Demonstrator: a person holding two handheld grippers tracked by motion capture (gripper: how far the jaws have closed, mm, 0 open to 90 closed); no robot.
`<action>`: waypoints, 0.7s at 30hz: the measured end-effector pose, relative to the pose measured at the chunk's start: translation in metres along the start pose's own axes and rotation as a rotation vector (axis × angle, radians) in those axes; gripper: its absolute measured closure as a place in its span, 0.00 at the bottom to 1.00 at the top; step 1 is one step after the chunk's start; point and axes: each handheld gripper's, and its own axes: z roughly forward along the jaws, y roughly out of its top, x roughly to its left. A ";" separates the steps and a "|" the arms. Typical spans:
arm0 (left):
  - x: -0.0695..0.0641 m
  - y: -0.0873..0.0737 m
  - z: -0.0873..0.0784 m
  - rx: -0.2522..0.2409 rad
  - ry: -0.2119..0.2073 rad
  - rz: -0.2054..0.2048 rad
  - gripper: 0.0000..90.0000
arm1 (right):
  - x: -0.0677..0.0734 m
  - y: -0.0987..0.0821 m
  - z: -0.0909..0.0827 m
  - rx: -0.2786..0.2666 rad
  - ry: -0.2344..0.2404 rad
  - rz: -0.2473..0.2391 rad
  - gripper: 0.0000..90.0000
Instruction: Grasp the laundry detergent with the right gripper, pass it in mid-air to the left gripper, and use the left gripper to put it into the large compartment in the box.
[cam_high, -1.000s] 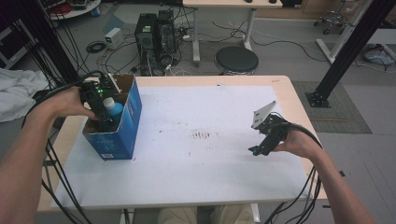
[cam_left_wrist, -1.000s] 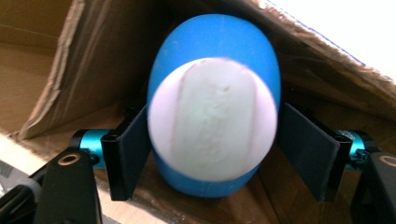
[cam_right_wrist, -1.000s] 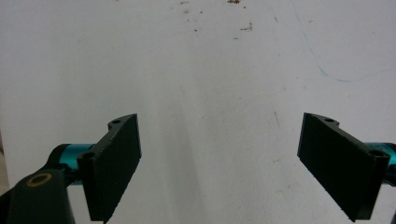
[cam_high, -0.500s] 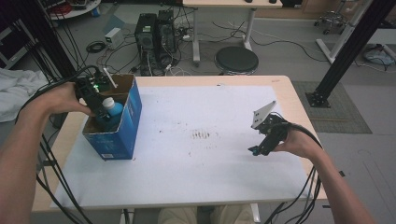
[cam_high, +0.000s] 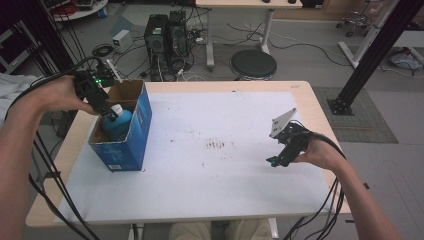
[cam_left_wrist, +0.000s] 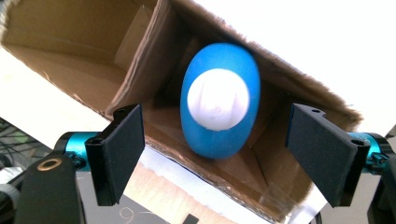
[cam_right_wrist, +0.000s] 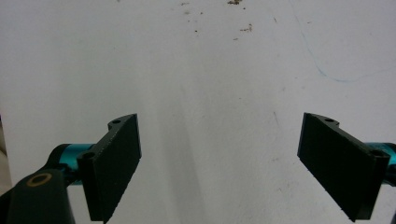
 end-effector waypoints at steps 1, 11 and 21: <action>-0.002 0.002 -0.003 -0.006 0.004 0.006 0.22 | 0.000 0.000 0.000 -0.002 -0.001 -0.003 0.14; -0.017 0.027 -0.034 -0.037 0.036 0.071 0.22 | 0.000 0.002 -0.001 0.000 -0.003 -0.001 0.14; -0.046 0.060 -0.046 -0.075 0.048 0.154 0.20 | 0.001 0.002 -0.001 0.009 -0.006 -0.009 0.14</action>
